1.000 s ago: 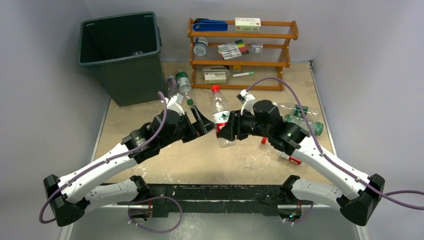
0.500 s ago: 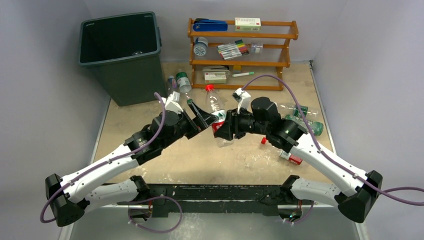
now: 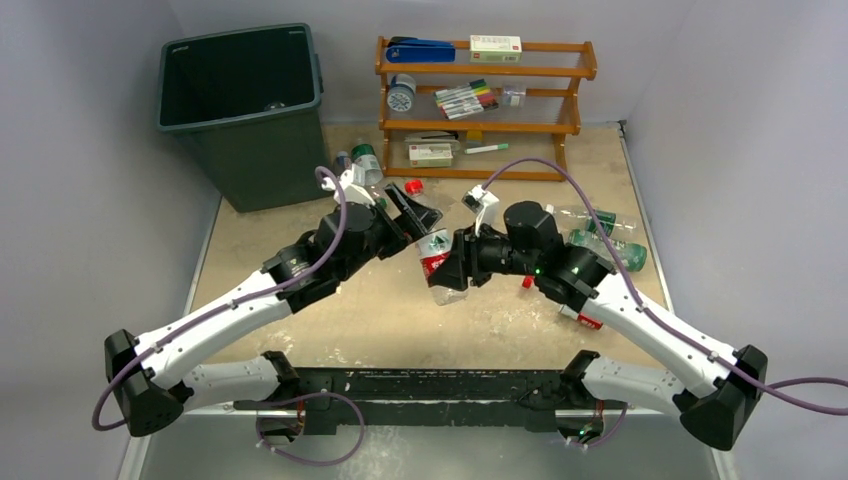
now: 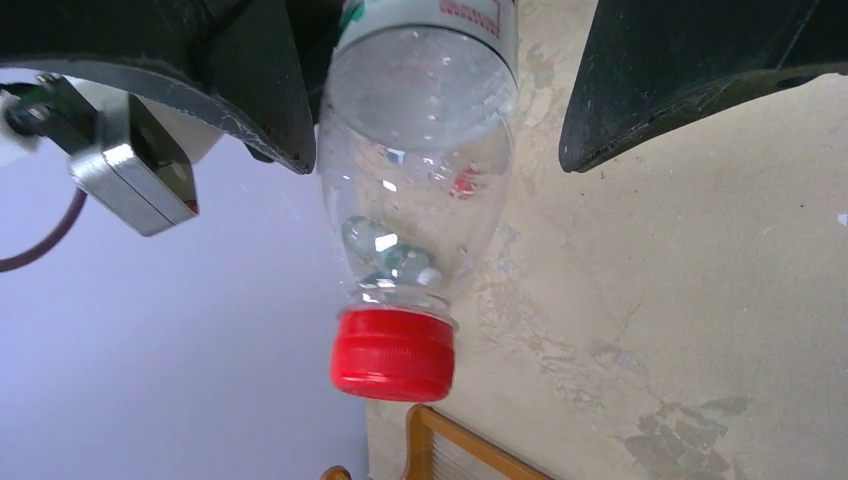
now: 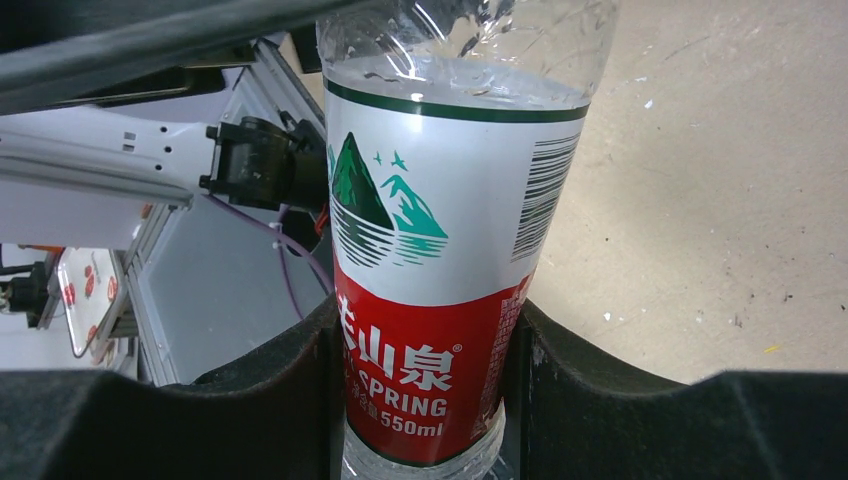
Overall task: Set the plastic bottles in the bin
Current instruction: Pick up the plastic bottle at the center of the board, then place the plastic bottle in the trash bin.
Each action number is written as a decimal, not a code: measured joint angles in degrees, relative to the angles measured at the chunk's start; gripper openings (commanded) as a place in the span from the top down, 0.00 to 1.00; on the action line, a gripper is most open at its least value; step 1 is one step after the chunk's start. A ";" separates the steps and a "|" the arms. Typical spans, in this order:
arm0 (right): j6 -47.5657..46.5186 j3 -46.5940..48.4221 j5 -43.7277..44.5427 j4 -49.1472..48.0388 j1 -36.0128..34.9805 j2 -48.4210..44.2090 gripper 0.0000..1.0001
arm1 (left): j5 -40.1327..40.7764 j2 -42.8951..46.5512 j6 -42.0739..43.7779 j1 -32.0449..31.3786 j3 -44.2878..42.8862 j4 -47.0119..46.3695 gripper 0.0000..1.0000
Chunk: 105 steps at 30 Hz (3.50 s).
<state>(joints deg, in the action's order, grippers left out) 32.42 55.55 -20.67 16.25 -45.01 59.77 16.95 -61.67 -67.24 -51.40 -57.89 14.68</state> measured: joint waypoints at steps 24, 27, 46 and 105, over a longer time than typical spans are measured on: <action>2.08 -3.19 -0.07 -0.50 -0.48 -4.00 0.42 | -1.62 -7.04 3.06 0.00 -6.58 3.21 0.50; 2.56 -3.21 -0.07 -0.76 -0.48 -4.02 0.26 | -1.68 -7.50 3.63 0.00 -7.50 3.93 0.50; 4.11 -4.26 2.21 4.00 -0.48 -13.46 0.00 | -4.57 -12.57 12.48 13.79 -21.42 14.32 0.49; 7.93 -11.52 2.91 1.18 -0.48 -4.44 0.00 | -26.67 -40.72 13.68 71.28 -57.22 5.53 0.17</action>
<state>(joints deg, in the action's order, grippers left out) 40.36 44.03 -17.76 17.43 -45.50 55.33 -9.72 -102.39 -53.56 19.88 -115.11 20.21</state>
